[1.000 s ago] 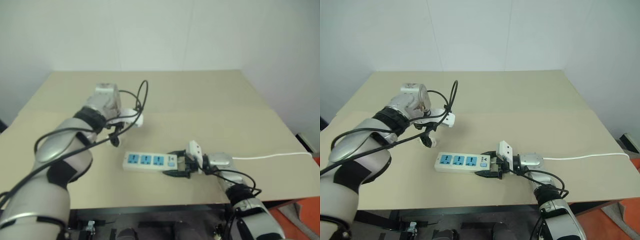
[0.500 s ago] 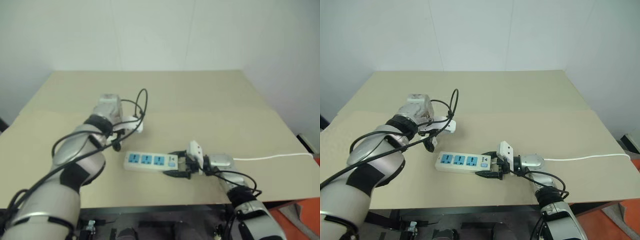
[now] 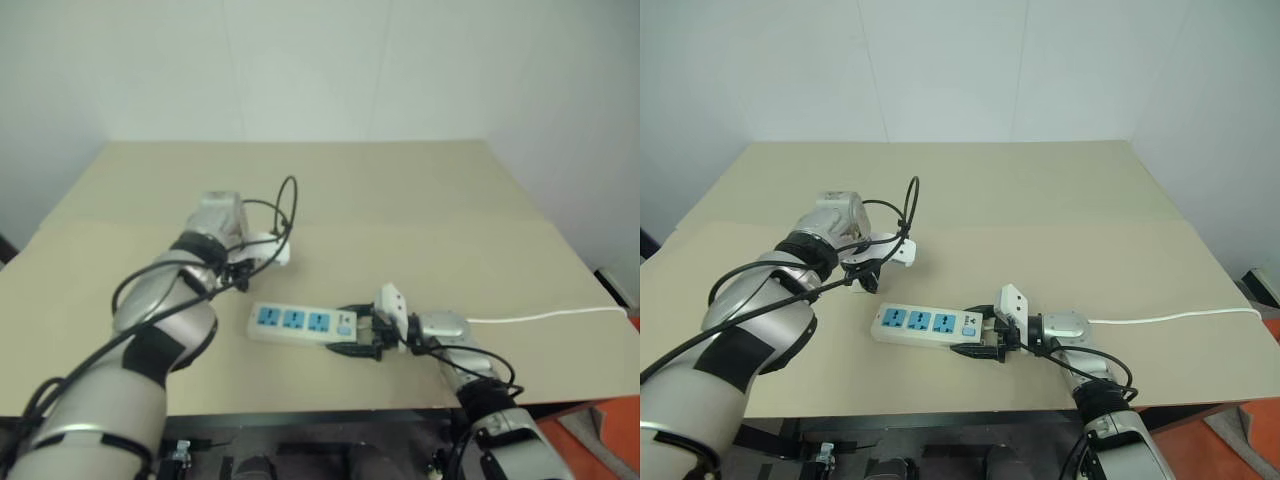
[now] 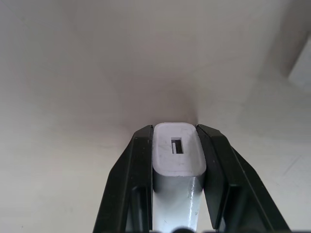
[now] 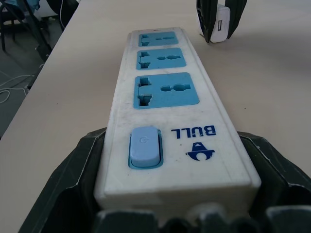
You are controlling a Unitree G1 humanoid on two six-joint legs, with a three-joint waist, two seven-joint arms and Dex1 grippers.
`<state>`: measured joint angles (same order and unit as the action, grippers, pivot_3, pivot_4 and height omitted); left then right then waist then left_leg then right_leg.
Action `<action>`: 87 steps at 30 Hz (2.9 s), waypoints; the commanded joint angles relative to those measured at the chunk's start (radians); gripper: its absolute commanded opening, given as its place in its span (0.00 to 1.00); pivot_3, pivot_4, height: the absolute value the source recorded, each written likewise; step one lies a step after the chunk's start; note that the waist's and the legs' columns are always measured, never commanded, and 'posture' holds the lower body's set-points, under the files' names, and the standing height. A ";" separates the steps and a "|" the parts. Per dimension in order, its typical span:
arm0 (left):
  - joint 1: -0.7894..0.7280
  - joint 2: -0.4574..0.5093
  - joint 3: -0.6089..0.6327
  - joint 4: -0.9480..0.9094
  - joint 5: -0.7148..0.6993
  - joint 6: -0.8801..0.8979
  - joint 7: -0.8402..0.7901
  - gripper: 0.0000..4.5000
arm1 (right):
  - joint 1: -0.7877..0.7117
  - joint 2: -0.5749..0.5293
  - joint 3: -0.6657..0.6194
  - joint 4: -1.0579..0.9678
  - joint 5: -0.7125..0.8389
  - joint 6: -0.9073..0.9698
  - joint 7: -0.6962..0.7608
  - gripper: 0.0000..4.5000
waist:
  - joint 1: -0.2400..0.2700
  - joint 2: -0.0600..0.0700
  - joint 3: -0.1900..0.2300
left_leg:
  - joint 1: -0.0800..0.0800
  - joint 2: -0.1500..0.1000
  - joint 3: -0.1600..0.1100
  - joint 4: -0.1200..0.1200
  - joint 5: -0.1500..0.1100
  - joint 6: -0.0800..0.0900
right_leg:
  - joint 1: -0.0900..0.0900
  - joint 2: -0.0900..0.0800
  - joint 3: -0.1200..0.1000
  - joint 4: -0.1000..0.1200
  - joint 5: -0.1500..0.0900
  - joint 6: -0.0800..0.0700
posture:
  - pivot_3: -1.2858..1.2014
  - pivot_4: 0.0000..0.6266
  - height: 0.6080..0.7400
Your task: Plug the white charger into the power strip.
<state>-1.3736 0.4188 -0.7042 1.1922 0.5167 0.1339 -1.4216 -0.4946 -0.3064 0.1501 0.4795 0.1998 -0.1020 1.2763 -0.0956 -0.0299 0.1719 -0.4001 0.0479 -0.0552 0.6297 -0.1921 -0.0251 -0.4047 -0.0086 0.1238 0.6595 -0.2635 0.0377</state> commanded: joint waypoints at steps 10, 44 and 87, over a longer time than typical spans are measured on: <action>0.101 0.047 0.629 -0.359 -0.529 0.019 0.177 0.22 | 0.009 0.013 0.030 0.013 0.006 0.013 0.022 0.76 | -0.002 0.000 0.000 | 0.002 0.000 0.000 0.000 0.000 0.000 | 0.000 -0.001 0.000 0.003 0.000 0.000 | 0.52 0.24 1.00; 0.698 0.073 0.790 -1.247 -1.115 0.233 0.149 0.22 | -0.150 0.092 0.063 0.390 -0.077 -0.184 0.126 0.76 | -0.055 -0.003 -0.003 | 0.026 0.001 0.000 -0.001 0.000 -0.001 | 0.021 0.000 0.001 0.003 0.000 0.000 | 0.52 0.24 1.00; 0.884 0.071 0.601 -1.030 -0.953 0.005 -0.002 0.22 | -0.136 0.091 0.056 0.364 -0.075 -0.157 0.115 0.76 | -0.054 -0.004 -0.003 | 0.025 0.001 0.001 -0.003 0.000 -0.001 | 0.021 0.000 0.002 0.000 0.000 -0.001 | 0.52 0.24 1.00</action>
<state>-0.4902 0.4801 -0.1041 0.1707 -0.4315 0.1384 -1.4147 -0.6594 -0.2237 0.1855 0.8132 0.1477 -0.2929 1.3936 -0.1501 -0.0335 0.1684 -0.3748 0.0491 -0.0545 0.6270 -0.1921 -0.0257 -0.3841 -0.0082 0.1261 0.6590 -0.2635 0.0369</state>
